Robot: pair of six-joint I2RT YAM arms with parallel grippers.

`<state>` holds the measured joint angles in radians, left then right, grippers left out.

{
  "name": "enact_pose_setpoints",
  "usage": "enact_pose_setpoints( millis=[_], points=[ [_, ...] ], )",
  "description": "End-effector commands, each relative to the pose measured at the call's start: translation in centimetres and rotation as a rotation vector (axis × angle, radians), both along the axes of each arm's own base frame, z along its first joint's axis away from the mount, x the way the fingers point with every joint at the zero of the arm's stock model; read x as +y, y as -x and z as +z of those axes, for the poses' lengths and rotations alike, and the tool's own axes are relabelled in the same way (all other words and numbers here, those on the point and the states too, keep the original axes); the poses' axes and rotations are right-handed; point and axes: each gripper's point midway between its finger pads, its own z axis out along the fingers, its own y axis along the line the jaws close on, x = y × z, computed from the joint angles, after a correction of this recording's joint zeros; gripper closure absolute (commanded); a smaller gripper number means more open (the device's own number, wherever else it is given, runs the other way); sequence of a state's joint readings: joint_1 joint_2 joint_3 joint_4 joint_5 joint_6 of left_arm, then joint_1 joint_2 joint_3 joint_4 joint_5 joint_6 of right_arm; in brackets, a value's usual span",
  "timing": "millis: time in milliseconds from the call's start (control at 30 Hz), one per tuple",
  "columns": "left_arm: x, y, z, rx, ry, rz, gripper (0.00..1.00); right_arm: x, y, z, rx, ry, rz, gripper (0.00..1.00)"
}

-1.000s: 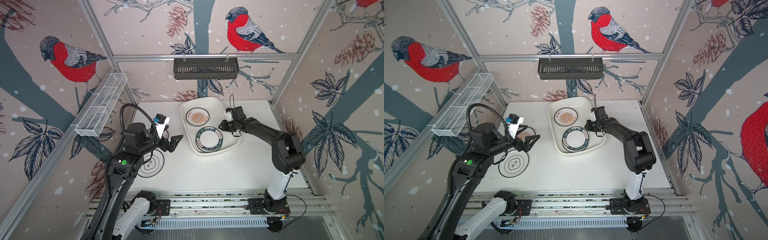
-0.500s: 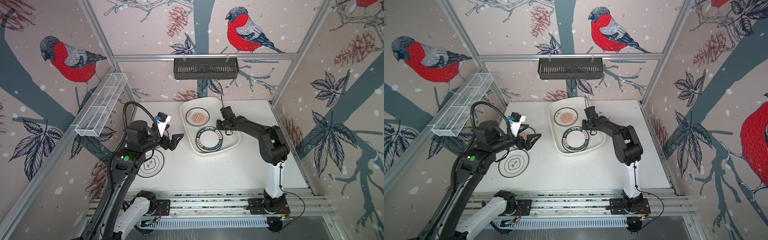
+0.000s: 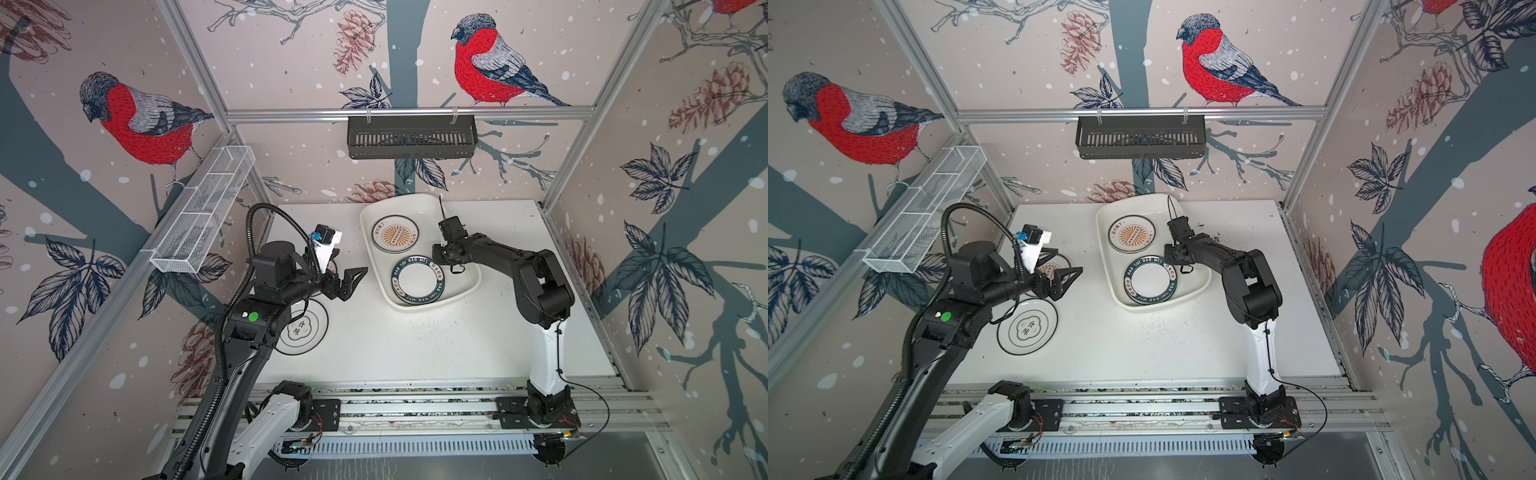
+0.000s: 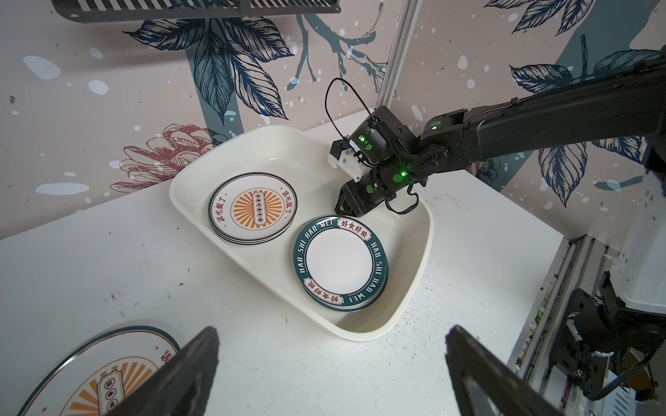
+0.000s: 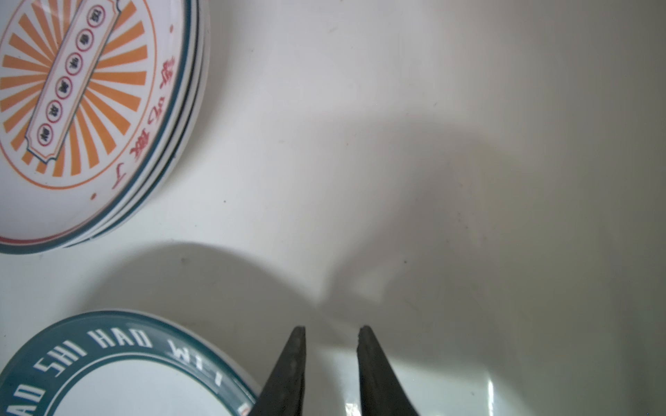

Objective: Place the plates into the plastic bin on the countertop
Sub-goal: 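Open the right gripper and lift it off the green-rimmed plate, then lower the left gripper to the sunburst plate while the right gripper draws back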

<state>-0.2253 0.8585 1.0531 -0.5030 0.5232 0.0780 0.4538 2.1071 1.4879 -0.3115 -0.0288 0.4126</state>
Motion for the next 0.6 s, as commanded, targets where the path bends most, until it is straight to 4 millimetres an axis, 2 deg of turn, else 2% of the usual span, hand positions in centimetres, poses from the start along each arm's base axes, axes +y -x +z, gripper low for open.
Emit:
enact_pose_setpoints(
  millis=[0, 400, 567],
  points=[
    [-0.3, 0.1, 0.7, -0.029, 0.014, -0.022, 0.03, -0.1, 0.5, 0.0, 0.007, 0.012, 0.019, 0.72],
    [-0.2, 0.0, 0.8, -0.028, 0.012, -0.016, 0.03, -0.2, 0.7, 1.0, -0.003, 0.003, 0.017, 0.71],
    [0.4, -0.6, 0.5, -0.029, -0.009, 0.032, 0.03, -0.8, 0.0, 4.0, -0.069, -0.027, -0.022, 0.72]
  ],
)
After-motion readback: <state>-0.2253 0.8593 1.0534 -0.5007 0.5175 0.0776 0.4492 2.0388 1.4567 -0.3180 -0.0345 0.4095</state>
